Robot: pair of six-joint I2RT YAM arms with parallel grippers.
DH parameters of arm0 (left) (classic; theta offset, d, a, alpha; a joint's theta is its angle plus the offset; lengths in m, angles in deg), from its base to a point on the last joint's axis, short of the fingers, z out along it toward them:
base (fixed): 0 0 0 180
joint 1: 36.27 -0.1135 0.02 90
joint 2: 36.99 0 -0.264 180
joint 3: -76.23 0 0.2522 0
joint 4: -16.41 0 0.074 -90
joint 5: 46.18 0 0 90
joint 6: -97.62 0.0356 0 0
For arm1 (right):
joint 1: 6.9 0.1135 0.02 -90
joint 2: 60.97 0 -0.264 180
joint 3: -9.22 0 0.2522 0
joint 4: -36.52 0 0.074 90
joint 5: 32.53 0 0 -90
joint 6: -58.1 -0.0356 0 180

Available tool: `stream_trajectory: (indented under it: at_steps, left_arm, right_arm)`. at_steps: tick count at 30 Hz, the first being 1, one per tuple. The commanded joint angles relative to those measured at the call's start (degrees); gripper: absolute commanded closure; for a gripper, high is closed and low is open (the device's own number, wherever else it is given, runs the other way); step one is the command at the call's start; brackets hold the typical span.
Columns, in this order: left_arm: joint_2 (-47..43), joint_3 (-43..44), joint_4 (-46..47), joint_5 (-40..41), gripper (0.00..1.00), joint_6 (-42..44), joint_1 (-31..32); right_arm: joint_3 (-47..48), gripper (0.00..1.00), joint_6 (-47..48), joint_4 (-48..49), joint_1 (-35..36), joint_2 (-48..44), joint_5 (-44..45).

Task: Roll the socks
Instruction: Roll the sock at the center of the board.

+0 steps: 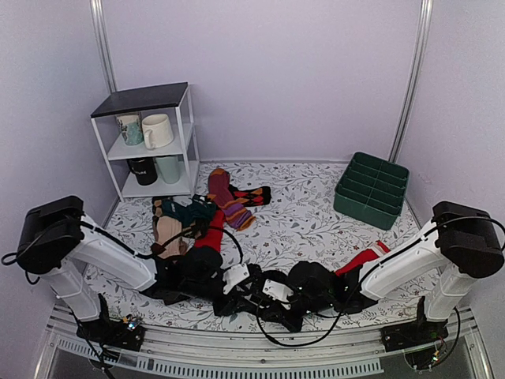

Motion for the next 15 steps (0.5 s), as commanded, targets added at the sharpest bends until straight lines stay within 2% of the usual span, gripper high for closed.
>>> stream_trajectory:
  at_steps: [1, 5, 8, 15]
  left_arm:
    - [-9.1, -5.73, 1.03, 10.57, 0.57, 6.34, 1.72]
    - [-17.3, -13.91, 8.36, 11.58, 0.58, 9.36, 3.77]
    - [-20.28, -17.02, 10.48, 12.08, 0.64, 11.94, 5.82]
    - [-17.2, -14.73, 9.63, 14.14, 0.59, 18.43, 8.52]
  right_arm:
    - [-1.49, 1.0, -8.51, -12.38, -3.54, 3.82, -7.91]
    - [-0.41, 1.0, -10.71, -14.76, -6.89, 5.19, -13.0]
    - [0.59, 1.0, -11.92, -16.6, -9.42, 6.29, -17.03]
    - [8.86, 1.0, -14.34, -28.97, -11.35, 9.85, -21.01]
